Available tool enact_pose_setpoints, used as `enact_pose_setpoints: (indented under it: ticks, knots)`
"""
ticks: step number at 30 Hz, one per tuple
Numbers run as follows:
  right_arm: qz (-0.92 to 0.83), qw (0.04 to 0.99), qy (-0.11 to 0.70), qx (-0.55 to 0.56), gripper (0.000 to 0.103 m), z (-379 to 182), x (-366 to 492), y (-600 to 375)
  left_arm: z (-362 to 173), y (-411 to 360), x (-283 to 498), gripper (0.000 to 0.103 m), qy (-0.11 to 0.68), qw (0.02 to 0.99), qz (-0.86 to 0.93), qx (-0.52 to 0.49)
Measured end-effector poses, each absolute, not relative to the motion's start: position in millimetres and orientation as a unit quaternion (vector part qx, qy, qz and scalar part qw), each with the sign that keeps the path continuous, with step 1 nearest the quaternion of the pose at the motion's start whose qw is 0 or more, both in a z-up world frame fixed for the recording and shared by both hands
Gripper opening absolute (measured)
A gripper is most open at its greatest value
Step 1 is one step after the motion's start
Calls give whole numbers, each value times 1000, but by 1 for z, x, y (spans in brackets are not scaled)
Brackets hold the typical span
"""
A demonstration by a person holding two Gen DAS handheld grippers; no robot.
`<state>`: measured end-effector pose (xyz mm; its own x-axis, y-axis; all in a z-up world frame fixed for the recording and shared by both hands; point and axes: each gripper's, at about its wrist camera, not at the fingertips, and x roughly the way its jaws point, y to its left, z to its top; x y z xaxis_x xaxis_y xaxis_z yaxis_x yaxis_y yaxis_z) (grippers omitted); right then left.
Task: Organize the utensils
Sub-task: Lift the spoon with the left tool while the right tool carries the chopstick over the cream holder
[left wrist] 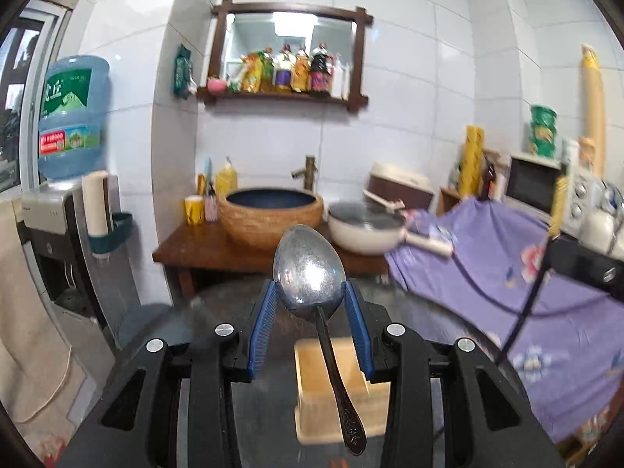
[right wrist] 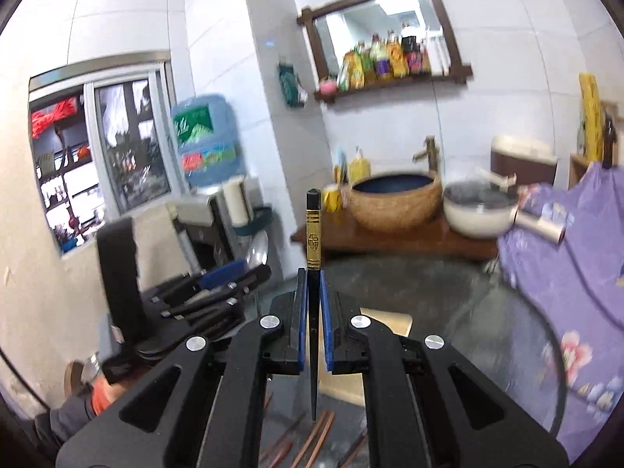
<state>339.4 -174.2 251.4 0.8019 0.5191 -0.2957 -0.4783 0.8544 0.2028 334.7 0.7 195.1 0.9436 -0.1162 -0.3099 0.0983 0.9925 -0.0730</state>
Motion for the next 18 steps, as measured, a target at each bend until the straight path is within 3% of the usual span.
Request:
enact_pose_setpoints:
  ticks: [6,18]
  knots:
    - [221,965,129,53,7,292,380,-175,206,-6,383,36,138,990,-14,-33]
    - [187,961,199,49,7,189,434,-158,133,-16,399,36,188,982,-22,-15]
